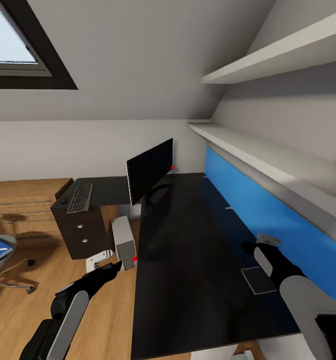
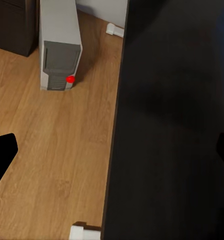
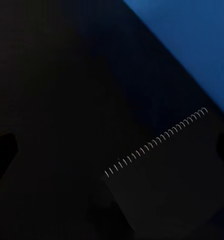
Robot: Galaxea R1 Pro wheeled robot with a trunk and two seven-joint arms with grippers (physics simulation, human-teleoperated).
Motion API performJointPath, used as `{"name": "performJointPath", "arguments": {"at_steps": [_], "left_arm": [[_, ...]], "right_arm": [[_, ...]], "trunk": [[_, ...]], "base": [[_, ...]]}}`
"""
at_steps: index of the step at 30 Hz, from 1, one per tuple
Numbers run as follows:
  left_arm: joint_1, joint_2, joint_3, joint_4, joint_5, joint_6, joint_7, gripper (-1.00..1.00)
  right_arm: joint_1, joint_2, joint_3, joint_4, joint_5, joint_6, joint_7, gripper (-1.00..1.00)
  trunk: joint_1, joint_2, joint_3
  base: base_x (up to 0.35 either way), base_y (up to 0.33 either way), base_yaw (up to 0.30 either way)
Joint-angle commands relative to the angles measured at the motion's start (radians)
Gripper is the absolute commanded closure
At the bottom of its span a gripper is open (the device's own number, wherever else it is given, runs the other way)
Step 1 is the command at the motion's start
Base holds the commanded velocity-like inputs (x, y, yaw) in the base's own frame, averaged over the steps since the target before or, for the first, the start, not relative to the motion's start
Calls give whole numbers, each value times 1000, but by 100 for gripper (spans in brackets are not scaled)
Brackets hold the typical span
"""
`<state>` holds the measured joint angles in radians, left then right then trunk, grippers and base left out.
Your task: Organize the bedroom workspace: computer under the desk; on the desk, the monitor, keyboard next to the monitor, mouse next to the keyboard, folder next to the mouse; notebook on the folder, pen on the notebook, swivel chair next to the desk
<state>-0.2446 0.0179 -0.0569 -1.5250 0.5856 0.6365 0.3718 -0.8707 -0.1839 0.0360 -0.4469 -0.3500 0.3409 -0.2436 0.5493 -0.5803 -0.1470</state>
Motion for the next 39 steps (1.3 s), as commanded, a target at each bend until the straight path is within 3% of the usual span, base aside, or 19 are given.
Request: {"name": "performJointPath", "arguments": {"at_steps": [1,15,39], "left_arm": [[-1,1,-2,-1,10,2,10,-100],[-1,1,-2,-1,12,2,10,-100],[-1,2,0,3,26,3,10,-100]], "right_arm": [[-1,0,4,-2,-12,5,-6,-100],[-1,4,1,-1,-32,8,-9,-100],[-1,1,-1,1,-31,5,-11,-100]], "trunk": [[0,-2,-2],[0,-2,-2],[92,-170,-77]], "base": [[0,0,0],[0,0,0],[0,0,0]]}}
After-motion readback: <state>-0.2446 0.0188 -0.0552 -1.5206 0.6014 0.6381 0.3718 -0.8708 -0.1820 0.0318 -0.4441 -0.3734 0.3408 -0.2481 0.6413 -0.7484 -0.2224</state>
